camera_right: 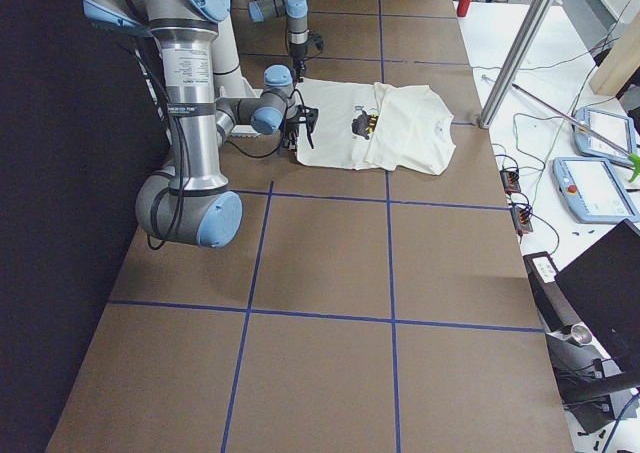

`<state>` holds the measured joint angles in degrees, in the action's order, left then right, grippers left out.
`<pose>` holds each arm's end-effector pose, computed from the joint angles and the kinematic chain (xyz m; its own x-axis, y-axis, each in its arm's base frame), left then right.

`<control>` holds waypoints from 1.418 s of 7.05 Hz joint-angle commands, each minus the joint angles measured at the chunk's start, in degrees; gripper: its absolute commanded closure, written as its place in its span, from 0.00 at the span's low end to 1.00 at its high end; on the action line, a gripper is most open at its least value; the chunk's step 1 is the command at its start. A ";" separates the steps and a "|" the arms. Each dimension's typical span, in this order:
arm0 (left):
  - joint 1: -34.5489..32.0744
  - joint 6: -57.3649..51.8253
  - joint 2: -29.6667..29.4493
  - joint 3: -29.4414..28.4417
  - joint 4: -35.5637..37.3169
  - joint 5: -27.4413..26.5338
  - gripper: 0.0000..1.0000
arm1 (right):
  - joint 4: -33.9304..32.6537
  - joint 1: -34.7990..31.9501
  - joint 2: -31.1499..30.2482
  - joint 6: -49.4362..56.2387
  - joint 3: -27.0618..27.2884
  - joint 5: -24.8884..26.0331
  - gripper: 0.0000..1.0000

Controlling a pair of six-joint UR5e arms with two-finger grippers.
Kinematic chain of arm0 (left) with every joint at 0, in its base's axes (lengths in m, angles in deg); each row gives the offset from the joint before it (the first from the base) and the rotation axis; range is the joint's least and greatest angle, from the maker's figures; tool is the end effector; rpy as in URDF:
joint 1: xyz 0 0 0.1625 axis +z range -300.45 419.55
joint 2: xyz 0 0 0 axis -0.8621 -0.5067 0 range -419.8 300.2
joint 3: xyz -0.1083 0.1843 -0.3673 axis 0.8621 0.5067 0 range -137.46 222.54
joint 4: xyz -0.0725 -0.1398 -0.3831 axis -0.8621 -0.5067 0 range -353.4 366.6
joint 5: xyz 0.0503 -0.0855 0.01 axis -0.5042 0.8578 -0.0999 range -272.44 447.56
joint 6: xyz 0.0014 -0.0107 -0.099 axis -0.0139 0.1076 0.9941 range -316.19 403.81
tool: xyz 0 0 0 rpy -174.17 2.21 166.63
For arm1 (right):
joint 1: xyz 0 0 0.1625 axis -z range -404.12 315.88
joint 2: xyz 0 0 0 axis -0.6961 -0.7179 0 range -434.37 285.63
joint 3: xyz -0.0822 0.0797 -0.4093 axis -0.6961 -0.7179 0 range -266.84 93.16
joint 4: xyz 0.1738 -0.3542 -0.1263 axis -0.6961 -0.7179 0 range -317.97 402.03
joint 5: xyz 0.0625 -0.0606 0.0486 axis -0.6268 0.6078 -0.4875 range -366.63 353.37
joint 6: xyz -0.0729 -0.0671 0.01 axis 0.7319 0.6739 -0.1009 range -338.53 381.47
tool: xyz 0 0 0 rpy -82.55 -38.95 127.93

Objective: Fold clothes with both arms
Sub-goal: 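Slide both grippers to the hem corners nearest the robot and grasp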

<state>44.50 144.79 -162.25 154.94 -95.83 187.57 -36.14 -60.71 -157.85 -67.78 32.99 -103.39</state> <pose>0.5040 -0.2557 0.3467 0.6178 -0.3605 -0.6989 0.2549 0.9326 -0.2556 -0.4486 -0.2605 0.3439 0.6416 0.1777 0.7461 -0.1911 0.9792 -0.0688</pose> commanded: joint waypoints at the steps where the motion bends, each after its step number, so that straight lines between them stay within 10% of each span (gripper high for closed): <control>1: -0.15 0.00 -0.64 0.18 0.04 -0.68 0.75 | -0.05 -0.19 -0.10 0.13 -0.03 -0.10 1.00; 4: -0.15 0.00 -0.64 0.28 0.30 -1.22 1.00 | -0.05 -0.11 -0.01 0.13 -0.12 -0.10 1.00; 10: 5.88 -0.09 1.82 11.59 6.17 -1.31 1.00 | 0.39 -0.02 -4.82 0.57 6.71 -7.28 1.00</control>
<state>47.29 144.55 -160.73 163.96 -92.18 186.24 -35.86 -60.86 -160.59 -67.47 37.23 -107.55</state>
